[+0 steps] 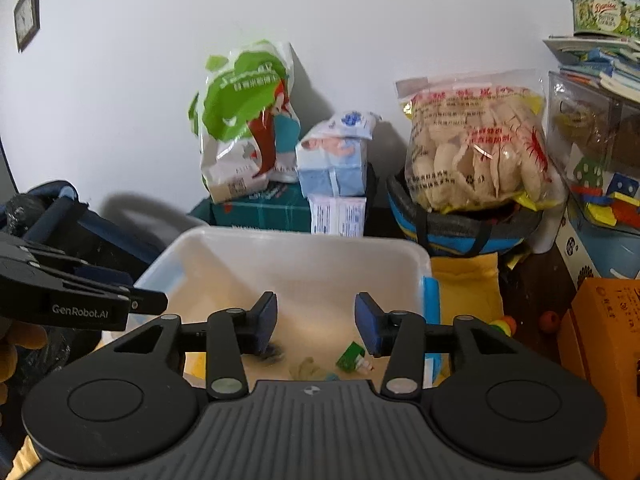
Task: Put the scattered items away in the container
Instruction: 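Move both grippers back over the remaining toys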
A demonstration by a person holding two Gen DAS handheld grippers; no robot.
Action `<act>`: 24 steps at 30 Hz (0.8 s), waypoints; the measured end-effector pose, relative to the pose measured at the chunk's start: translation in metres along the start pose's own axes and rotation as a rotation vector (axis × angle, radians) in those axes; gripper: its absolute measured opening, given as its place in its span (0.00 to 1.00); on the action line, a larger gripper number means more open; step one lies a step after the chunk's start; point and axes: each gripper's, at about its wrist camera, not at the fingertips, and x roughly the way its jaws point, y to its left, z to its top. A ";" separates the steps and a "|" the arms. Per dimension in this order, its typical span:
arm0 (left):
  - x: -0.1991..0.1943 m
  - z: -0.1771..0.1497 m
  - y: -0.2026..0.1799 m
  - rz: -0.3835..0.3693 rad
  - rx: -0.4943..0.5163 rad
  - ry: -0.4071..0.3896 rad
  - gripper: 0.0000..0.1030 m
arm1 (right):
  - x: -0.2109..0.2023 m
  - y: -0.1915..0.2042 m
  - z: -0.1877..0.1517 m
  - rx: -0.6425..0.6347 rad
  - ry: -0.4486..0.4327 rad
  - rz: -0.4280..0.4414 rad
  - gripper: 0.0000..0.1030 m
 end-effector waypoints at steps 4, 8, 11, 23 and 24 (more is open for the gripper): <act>-0.026 -0.032 -0.002 -0.013 0.032 -0.067 0.49 | -0.036 0.003 -0.016 -0.017 -0.063 0.023 0.51; -0.047 -0.089 -0.011 -0.020 0.065 -0.112 0.54 | -0.067 0.007 -0.061 -0.055 -0.076 0.036 0.58; -0.053 -0.127 -0.023 -0.023 0.078 -0.103 0.54 | -0.069 0.006 -0.100 -0.076 -0.016 0.016 0.58; -0.021 -0.213 -0.080 -0.095 0.187 -0.008 0.54 | -0.026 -0.008 -0.148 -0.068 0.091 0.003 0.59; -0.017 -0.216 -0.083 -0.092 0.194 -0.004 0.54 | -0.021 -0.007 -0.150 -0.072 0.089 0.005 0.59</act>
